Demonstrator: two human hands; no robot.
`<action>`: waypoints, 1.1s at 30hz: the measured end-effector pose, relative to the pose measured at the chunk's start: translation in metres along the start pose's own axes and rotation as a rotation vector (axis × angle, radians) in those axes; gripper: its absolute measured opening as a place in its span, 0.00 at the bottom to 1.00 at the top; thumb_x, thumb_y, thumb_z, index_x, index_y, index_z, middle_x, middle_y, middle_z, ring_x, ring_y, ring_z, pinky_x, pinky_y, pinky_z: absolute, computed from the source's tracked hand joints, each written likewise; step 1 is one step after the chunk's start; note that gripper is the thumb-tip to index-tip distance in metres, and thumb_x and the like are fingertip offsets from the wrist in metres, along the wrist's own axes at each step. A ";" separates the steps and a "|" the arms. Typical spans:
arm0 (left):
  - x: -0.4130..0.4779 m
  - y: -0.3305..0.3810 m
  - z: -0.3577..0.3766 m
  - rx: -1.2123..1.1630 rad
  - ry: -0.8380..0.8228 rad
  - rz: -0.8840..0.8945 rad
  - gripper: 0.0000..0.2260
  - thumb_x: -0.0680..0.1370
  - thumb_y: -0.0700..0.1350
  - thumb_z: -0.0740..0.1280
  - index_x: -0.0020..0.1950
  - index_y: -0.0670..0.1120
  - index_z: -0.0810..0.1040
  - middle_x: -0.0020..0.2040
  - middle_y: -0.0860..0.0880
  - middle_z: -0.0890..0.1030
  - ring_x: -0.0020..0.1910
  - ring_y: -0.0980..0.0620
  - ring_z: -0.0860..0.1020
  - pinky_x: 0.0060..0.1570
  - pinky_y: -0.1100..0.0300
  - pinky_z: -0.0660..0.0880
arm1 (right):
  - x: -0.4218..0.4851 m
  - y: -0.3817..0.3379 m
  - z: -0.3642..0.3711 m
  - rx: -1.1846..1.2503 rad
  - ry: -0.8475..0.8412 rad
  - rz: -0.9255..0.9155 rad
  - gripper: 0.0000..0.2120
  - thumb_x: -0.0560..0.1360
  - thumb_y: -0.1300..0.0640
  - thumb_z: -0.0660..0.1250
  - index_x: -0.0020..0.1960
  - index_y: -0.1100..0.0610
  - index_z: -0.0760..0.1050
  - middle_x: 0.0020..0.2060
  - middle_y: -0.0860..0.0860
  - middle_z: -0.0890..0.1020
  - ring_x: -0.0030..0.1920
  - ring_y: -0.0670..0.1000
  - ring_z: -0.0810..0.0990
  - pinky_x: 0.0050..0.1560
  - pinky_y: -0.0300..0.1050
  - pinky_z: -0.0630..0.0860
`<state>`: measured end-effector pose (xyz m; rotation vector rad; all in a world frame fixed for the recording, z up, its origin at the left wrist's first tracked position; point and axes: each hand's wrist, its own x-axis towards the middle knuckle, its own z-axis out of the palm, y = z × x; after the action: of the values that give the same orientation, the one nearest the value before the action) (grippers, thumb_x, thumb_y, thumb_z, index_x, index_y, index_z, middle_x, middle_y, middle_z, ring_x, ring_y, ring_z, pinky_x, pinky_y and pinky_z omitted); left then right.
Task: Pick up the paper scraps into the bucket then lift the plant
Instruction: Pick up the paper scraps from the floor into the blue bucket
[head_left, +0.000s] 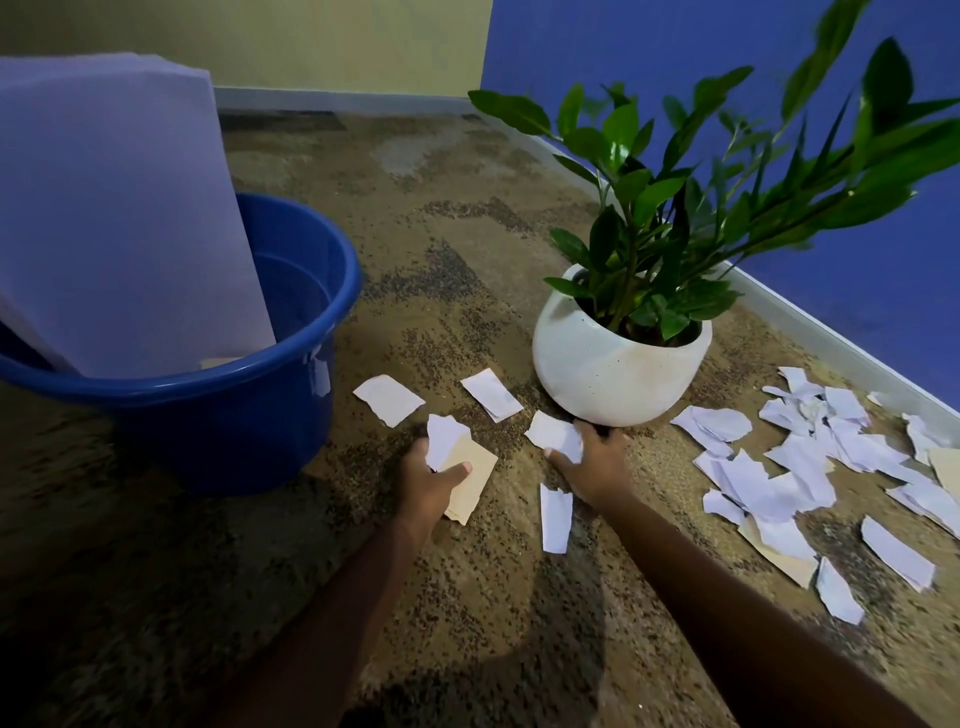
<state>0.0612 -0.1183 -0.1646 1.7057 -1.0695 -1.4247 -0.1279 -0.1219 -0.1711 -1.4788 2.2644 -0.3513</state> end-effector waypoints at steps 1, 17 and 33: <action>-0.001 -0.002 0.000 0.003 -0.005 -0.002 0.23 0.75 0.33 0.68 0.70 0.34 0.67 0.66 0.37 0.75 0.54 0.47 0.75 0.47 0.60 0.70 | 0.004 -0.002 0.000 0.038 0.000 0.052 0.33 0.75 0.44 0.65 0.74 0.55 0.59 0.74 0.60 0.55 0.75 0.60 0.52 0.74 0.52 0.57; -0.009 0.000 -0.008 0.106 -0.026 -0.017 0.28 0.75 0.36 0.69 0.73 0.35 0.64 0.70 0.39 0.71 0.67 0.43 0.70 0.56 0.58 0.70 | -0.011 -0.006 -0.015 0.389 -0.021 0.134 0.18 0.76 0.51 0.66 0.30 0.55 0.69 0.39 0.57 0.77 0.38 0.52 0.74 0.34 0.42 0.64; -0.041 0.064 -0.043 0.318 -0.041 0.215 0.27 0.76 0.43 0.68 0.73 0.41 0.64 0.71 0.43 0.71 0.69 0.45 0.70 0.62 0.56 0.70 | -0.072 -0.026 -0.007 0.085 -0.220 0.118 0.19 0.71 0.62 0.68 0.61 0.63 0.73 0.52 0.58 0.80 0.44 0.52 0.75 0.35 0.38 0.71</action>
<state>0.0897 -0.1108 -0.0827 1.7179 -1.5186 -1.2067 -0.0851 -0.0664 -0.1397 -1.2682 2.1232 -0.2343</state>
